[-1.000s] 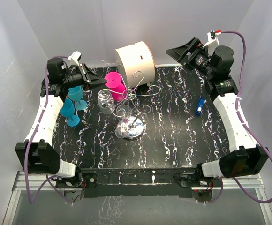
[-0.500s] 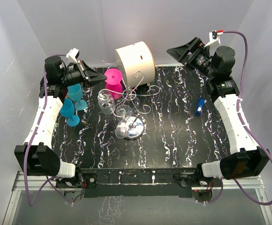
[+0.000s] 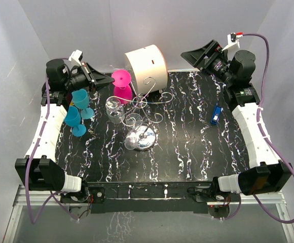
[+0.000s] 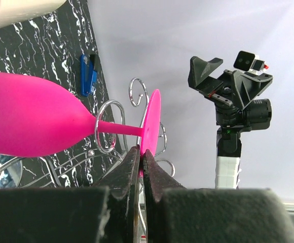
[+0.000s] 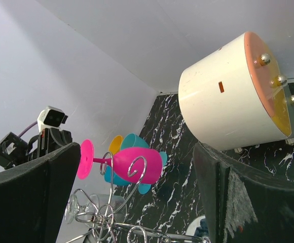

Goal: Take the wine glass off the wine glass rack

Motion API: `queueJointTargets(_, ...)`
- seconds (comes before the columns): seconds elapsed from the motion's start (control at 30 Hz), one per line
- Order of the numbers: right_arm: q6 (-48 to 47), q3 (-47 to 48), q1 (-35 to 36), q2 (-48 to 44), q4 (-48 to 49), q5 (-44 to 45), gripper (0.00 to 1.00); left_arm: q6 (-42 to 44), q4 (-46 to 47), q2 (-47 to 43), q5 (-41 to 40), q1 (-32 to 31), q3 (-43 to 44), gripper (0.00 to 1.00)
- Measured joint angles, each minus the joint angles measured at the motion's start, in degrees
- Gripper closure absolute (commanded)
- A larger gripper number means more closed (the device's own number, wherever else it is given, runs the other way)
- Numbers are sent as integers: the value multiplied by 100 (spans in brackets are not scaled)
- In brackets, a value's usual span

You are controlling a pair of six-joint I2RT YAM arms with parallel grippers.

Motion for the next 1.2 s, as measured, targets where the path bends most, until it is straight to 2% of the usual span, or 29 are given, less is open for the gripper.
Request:
queueJointTargets(0.37,0,-79,0,-9,2,2,8,-142,162,439,-31,-264,378,100)
queueJointTargets(0.6,-4,-79,0,-11,0,2,7,42,-55,511,-28,-448,398,100)
queueJointTargets(1.03,0,-79,0,-11,0,2,8,485,-678,-337,-66,-448,212,100)
queueJointTargets(1.2,0,-79,0,-11,0,4,7,509,-774,-376,-66,-448,151,100)
